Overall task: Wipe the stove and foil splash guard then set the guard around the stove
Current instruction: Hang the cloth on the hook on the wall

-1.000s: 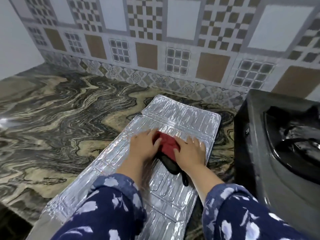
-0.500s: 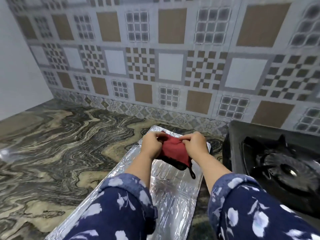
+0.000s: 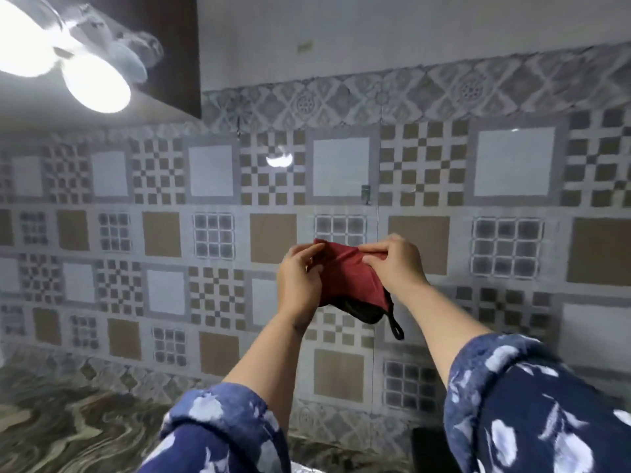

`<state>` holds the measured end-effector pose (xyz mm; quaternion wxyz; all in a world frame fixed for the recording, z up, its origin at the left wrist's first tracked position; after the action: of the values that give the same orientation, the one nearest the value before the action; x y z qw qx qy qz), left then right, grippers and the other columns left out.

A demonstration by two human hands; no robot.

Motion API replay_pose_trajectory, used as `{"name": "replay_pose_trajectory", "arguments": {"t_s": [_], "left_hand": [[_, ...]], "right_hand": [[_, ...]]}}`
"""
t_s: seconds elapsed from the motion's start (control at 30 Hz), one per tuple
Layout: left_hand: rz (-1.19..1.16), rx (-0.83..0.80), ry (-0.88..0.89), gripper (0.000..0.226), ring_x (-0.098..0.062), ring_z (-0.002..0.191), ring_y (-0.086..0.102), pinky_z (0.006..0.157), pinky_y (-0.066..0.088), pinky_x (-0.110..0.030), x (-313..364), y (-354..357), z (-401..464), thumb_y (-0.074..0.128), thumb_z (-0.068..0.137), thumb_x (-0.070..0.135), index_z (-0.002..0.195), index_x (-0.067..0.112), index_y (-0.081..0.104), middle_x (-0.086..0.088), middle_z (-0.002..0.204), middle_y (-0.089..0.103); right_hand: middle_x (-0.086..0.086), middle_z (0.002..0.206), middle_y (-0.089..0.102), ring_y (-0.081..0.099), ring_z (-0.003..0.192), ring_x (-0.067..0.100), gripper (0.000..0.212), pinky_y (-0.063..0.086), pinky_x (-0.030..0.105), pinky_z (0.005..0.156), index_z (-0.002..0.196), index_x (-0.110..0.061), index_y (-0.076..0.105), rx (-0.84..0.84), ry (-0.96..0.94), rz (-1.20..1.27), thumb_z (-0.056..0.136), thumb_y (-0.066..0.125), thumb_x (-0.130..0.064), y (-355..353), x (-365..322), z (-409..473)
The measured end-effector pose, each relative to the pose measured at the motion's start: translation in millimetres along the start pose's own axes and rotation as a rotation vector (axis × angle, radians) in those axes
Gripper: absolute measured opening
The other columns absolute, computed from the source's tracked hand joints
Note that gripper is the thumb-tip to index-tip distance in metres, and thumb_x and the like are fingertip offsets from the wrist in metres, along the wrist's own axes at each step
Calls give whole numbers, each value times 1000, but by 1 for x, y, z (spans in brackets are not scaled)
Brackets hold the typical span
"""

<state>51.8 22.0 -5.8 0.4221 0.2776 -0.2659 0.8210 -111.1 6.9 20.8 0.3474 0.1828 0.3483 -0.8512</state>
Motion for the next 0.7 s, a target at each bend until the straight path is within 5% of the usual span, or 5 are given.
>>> {"name": "replay_pose_trajectory", "arguments": {"t_s": [0.13,0.27,0.53,0.63,0.7], "left_hand": [[-18,67,115,45,-4,97,52,81,27,10,13,25,59,60,80,-5,119,15,63,5,119,58],[-2,64,187,48,-5,107,49,91,22,-1,20,48,106,60,81,-2,126,17,58,3,128,53],[-2,2,155,47,-5,106,47,97,34,-14,-12,75,109,58,83,-4,127,12,57,0,127,53],[-10,-60,114,41,-13,107,56,97,41,-18,-16,71,97,58,86,0,125,12,58,-2,125,56],[-30,-104,77,39,-13,99,61,89,49,-19,-15,67,86,55,89,6,127,14,56,-3,125,57]], "right_hand": [[4,94,55,57,93,24,23,46,33,93,102,-16,73,176,-117,-50,80,70,-12,-11,-3,67],[0,92,46,49,86,17,26,44,26,88,107,-13,71,275,-191,-82,82,69,-11,-17,1,112],[4,91,44,40,82,13,29,30,3,71,113,-4,66,288,-251,-150,84,63,-3,-1,18,99],[12,102,49,47,92,21,32,36,13,86,120,-2,61,228,-153,-41,89,56,0,2,16,85],[13,108,53,56,99,5,34,36,5,81,125,-1,56,188,-91,125,92,50,1,2,16,71]]}}
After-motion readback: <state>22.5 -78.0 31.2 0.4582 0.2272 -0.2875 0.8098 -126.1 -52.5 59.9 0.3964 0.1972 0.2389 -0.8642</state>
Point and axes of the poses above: each hand's wrist, its own z-axis towards the middle knuckle, its own y-axis out of the palm, x = y × z, the point moved 3 cm from there along z, towards the middle knuckle
